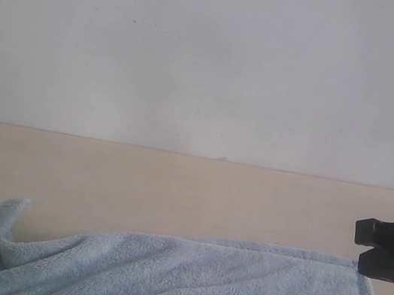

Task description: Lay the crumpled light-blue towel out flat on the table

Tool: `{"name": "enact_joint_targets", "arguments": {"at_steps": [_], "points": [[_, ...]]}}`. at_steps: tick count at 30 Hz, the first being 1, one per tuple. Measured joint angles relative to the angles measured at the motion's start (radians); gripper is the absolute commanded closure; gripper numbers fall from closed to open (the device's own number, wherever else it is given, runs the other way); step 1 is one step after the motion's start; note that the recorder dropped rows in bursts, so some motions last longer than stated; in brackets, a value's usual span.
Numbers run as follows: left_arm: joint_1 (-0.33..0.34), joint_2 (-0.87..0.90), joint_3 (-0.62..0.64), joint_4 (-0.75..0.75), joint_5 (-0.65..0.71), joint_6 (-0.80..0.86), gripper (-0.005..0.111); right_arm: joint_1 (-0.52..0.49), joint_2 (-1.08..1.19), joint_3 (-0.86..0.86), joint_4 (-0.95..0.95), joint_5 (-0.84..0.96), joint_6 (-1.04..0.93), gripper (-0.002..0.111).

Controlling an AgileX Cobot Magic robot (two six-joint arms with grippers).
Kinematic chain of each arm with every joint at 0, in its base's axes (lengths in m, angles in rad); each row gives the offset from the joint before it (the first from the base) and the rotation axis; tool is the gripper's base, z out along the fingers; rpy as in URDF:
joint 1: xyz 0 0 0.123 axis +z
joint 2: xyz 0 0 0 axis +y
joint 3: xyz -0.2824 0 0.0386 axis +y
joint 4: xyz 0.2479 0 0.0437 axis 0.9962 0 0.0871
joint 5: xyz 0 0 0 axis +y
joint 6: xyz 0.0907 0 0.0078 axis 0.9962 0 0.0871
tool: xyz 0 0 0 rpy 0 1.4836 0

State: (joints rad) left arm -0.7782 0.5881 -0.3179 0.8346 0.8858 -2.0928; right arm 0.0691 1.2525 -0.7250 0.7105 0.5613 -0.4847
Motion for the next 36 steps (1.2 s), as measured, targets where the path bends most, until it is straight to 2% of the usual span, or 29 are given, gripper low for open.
{"name": "enact_joint_targets", "arguments": {"at_steps": [3, 6, 9, 11, 16, 17, 19, 21, 24, 27, 30, 33, 36], "points": [[0.000, 0.000, 0.000, -0.028, -0.010, 0.000, 0.019, 0.000, 0.000, 0.000, 0.002, 0.002, 0.000, 0.109], [0.000, 0.000, 0.000, -0.048, 0.010, 0.000, 0.010, 0.000, 0.000, 0.000, 0.008, 0.002, 0.000, 0.109], [0.000, 0.000, 0.000, -0.002, 0.029, 0.000, 0.015, 0.000, 0.000, 0.000, 0.012, 0.002, 0.000, 0.109], [0.000, 0.000, 0.000, 0.120, -0.005, 0.000, 0.024, 0.000, 0.000, 0.000, 0.012, 0.002, 0.000, 0.109], [0.000, 0.008, -0.032, 0.673, -0.278, 0.000, 0.057, 0.000, 0.000, 0.000, 0.020, 0.002, 0.000, 0.109], [0.000, 0.014, -0.047, 0.757, -0.318, 0.009, 0.059, 0.000, 0.000, 0.000, 0.022, 0.002, 0.000, 0.109], [0.000, 0.043, -0.070, 0.846, -0.384, 0.079, 0.054, 0.000, -0.002, 0.000, 0.027, 0.003, 0.000, 0.109], [0.000, 0.086, -0.079, 0.879, -0.410, 0.187, 0.045, 0.000, -0.002, 0.000, 0.027, 0.006, 0.000, 0.109], [0.000, 0.209, -0.081, 0.894, -0.431, 0.328, 0.040, 0.000, -0.002, 0.000, 0.029, 0.008, -0.007, 0.109], [0.000, 0.385, -0.095, 0.891, -0.412, 0.471, 0.042, 0.000, -0.002, 0.000, 0.029, 0.004, -0.011, 0.109], [0.002, 0.606, -0.154, 0.886, -0.298, 0.565, 0.047, 0.000, -0.002, 0.000, 0.029, -0.013, -0.013, 0.109], [0.032, 0.820, -0.264, 0.865, -0.168, 0.605, 0.050, 0.000, -0.002, 0.000, 0.029, -0.044, -0.027, 0.109], [0.096, 0.994, -0.413, 0.737, -0.154, 0.686, 0.051, 0.000, 0.007, 0.000, 0.029, -0.075, -0.034, 0.109]]}}
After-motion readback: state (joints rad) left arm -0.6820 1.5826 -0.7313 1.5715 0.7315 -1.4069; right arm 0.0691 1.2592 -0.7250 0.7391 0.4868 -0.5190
